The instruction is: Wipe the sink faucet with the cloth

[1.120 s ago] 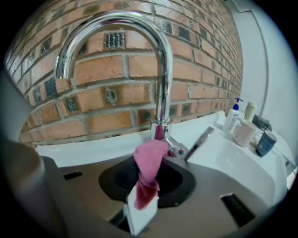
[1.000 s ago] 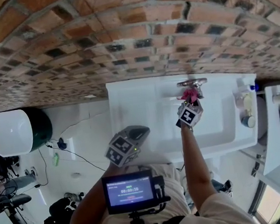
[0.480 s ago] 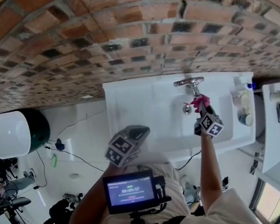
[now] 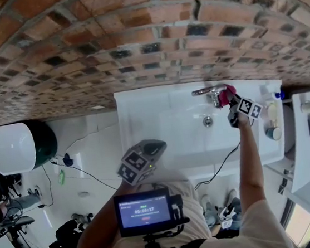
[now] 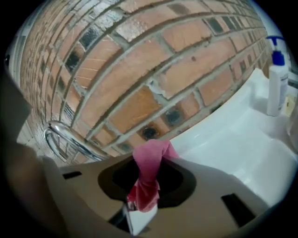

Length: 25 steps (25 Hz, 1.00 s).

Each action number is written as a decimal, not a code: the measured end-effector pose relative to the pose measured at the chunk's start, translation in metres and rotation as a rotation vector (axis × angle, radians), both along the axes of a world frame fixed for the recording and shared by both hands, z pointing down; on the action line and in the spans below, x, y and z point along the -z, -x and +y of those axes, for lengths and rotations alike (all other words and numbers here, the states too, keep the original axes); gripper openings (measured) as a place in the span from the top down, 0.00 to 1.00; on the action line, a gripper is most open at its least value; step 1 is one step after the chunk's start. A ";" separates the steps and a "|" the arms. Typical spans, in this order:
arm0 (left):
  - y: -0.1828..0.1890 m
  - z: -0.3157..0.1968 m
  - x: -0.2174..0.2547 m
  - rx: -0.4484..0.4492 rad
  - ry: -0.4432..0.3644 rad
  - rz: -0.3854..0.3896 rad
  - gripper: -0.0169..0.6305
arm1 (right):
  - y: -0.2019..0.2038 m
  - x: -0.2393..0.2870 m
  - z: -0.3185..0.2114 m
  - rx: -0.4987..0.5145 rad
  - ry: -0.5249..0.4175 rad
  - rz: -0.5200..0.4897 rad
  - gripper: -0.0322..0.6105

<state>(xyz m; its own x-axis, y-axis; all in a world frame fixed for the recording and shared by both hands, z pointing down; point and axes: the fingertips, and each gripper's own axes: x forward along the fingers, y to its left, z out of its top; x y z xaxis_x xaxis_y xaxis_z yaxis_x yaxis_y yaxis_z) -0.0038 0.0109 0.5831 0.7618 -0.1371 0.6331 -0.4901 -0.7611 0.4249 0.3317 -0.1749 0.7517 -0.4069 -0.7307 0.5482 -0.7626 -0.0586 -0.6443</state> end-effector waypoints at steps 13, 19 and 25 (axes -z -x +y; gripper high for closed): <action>0.005 -0.003 -0.005 0.045 0.011 0.009 0.99 | 0.038 0.005 -0.041 0.103 -0.093 -0.309 0.79; 0.010 -0.003 -0.004 0.056 0.016 0.000 0.99 | 0.021 0.033 -0.027 0.057 -0.168 -0.532 0.79; 0.008 -0.001 -0.005 0.047 0.018 0.002 0.99 | 0.033 0.088 -0.017 0.130 -0.287 -0.511 0.79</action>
<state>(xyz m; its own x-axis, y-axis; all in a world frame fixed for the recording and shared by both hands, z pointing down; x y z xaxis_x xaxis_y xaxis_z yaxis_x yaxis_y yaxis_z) -0.0116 0.0102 0.5883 0.7558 -0.1611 0.6347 -0.5244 -0.7293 0.4394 0.2983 -0.1917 0.6633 -0.6633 -0.7468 0.0475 -0.3408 0.2450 -0.9077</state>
